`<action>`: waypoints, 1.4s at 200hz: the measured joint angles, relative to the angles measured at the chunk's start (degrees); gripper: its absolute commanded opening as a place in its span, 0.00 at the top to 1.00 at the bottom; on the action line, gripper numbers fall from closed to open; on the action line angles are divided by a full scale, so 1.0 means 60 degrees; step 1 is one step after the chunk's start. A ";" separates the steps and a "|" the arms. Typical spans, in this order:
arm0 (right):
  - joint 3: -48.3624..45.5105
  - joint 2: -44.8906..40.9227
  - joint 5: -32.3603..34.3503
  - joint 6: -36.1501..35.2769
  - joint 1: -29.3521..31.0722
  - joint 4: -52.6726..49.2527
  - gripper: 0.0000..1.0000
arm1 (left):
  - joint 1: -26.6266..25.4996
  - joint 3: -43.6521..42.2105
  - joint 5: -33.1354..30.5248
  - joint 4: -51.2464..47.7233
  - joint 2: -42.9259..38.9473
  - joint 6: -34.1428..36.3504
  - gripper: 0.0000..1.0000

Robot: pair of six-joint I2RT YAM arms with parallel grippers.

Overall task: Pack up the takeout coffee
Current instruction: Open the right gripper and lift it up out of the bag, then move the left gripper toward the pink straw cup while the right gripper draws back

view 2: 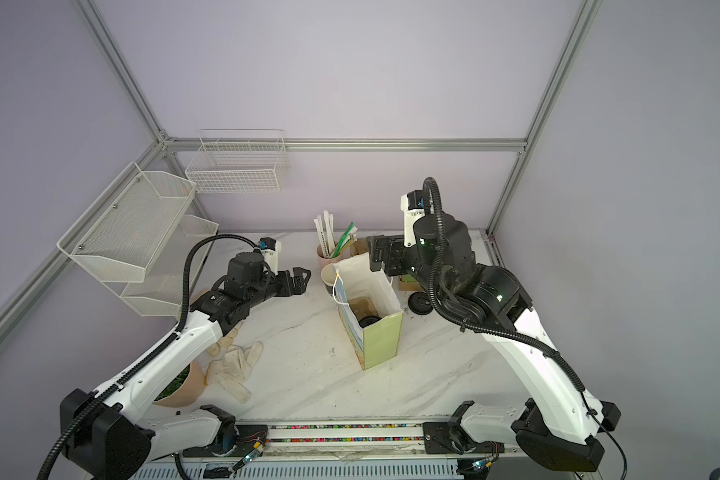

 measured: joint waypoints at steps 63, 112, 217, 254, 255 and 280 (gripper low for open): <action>-0.1282 -0.0914 0.0718 0.0634 0.0000 0.0011 0.03 | 0.0015 0.1275 0.0058 -0.0004 0.0696 0.0018 0.00; -0.1800 -0.0896 0.0925 0.0980 -0.0036 0.0000 0.03 | 0.0084 0.2648 0.0091 -0.0127 0.1515 0.0022 0.00; -0.2055 -0.0521 0.0696 0.1264 -0.0907 0.0004 0.03 | 0.0189 0.3869 0.0535 -0.0324 0.3202 -0.0197 0.00; -0.2055 -0.0299 0.0430 0.1319 -0.1162 0.0004 0.03 | 0.0321 0.4175 0.0648 -0.0321 0.3617 -0.0266 0.02; -0.2055 -0.0295 0.0419 0.1319 -0.1166 0.0007 0.03 | 0.0331 0.4193 0.0659 -0.0317 0.3639 -0.0266 0.02; -0.2055 -0.0280 0.0277 0.1326 -0.1198 0.0007 0.03 | 0.0743 0.4513 0.0914 -0.0080 0.4160 -0.0423 0.09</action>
